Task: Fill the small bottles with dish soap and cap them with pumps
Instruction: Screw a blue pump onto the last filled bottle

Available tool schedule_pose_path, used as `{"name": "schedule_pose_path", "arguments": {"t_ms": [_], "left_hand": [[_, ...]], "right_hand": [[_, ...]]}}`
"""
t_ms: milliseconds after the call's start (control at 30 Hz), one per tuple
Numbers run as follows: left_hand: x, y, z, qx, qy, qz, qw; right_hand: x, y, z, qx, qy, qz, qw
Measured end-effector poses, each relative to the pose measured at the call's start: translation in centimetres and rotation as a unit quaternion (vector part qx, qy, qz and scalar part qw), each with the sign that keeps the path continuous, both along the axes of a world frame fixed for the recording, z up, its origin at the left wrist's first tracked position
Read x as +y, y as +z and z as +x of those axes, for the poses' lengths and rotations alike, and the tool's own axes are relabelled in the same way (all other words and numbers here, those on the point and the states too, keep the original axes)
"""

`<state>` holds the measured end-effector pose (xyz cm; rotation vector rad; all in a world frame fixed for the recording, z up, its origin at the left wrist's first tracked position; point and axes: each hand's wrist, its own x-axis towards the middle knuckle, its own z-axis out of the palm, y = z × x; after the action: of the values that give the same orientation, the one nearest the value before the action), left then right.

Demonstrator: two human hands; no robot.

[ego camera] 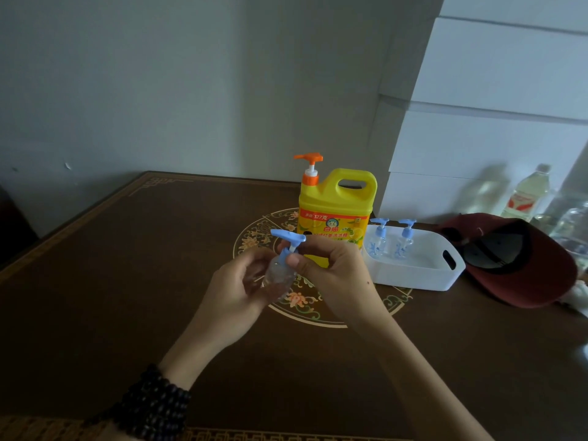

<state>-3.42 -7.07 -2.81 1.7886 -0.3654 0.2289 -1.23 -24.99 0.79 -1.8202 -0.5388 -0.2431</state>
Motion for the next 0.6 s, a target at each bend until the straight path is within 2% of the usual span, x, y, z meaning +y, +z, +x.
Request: {"name": "schedule_pose_path", "arguments": {"t_ms": [67, 133, 267, 333, 467, 500, 600], "left_hand": [[-0.2, 0.1, 0.2, 0.019, -0.032, -0.036, 0.999], [-0.4, 0.2, 0.4, 0.014, -0.021, -0.041, 0.999], [-1.9, 0.1, 0.5, -0.08, 0.12, 0.068, 0.987], [-2.1, 0.1, 0.6, -0.088, 0.141, 0.086, 0.982], [-0.7, 0.0, 0.6, -0.01, -0.016, 0.001, 1.0], [-0.8, -0.1, 0.7, -0.018, -0.005, 0.008, 1.0], [-2.3, -0.5, 0.8, -0.097, 0.156, 0.122, 0.975]], "right_hand": [[0.0, 0.1, 0.1, -0.008, -0.004, 0.013, 1.0], [0.1, -0.1, 0.3, -0.015, -0.031, 0.019, 0.999], [1.2, -0.7, 0.3, -0.005, -0.096, 0.054, 0.994], [1.1, -0.7, 0.4, 0.011, -0.088, 0.055, 0.995], [-0.3, -0.6, 0.6, 0.025, -0.032, 0.043, 0.998], [-0.3, -0.8, 0.5, 0.024, -0.043, 0.05, 0.998], [0.9, -1.5, 0.5, 0.028, -0.11, 0.073, 0.991]]}}
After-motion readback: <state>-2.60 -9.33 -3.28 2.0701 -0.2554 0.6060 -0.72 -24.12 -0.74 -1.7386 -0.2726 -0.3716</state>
